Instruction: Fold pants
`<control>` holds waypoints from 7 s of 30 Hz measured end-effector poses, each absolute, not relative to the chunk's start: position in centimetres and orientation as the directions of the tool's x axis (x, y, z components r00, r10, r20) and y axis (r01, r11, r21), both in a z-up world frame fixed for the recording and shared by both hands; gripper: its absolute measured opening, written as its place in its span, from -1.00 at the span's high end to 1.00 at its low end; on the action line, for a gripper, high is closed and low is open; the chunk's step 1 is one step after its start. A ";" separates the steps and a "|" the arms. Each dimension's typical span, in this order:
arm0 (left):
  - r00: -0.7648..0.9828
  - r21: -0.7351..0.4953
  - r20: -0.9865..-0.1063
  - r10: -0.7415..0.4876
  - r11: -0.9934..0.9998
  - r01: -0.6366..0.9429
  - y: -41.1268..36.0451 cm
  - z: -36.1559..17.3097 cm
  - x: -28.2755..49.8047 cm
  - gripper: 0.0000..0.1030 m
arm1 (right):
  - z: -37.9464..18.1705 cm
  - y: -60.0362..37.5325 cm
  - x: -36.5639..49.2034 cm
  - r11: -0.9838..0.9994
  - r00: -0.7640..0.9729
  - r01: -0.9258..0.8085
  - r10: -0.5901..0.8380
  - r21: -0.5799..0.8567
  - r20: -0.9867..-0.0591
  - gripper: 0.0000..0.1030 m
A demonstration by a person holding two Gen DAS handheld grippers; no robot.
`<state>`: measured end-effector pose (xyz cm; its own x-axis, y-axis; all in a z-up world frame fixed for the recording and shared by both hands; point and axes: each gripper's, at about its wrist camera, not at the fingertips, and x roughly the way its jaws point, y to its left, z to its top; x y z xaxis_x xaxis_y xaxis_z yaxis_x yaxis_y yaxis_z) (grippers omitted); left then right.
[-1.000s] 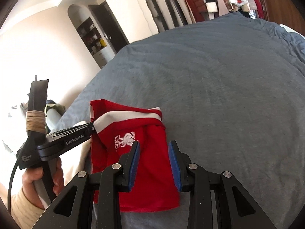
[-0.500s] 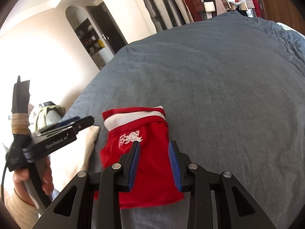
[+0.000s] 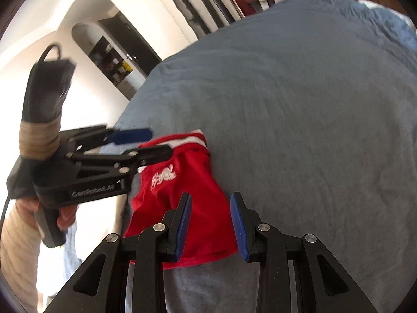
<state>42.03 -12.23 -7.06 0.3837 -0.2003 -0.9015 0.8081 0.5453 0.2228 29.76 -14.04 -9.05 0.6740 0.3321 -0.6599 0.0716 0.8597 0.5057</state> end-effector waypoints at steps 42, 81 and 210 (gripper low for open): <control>0.355 0.139 -0.925 -0.136 0.749 0.648 -12.5 -7.6 49.3 0.84 | -12.4 -12.9 30.4 0.846 0.574 0.156 0.342 0.510 -0.744 0.85; 0.350 -0.012 -0.880 -0.320 0.753 0.658 -4.1 -8.4 44.8 0.87 | -9.8 -8.3 30.5 0.924 0.637 0.079 0.242 0.374 -0.732 0.09; 0.513 0.108 -0.832 -0.209 0.848 0.520 -3.1 -1.0 38.0 0.15 | -4.8 -8.9 30.5 0.941 0.738 0.008 0.223 0.339 -0.636 -0.06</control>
<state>38.04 -3.10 -1.01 0.5135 -0.2085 -0.8324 0.5195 0.8476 0.1081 30.48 -8.94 -4.80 0.7383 0.2232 -0.6365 0.0080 0.9407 0.3392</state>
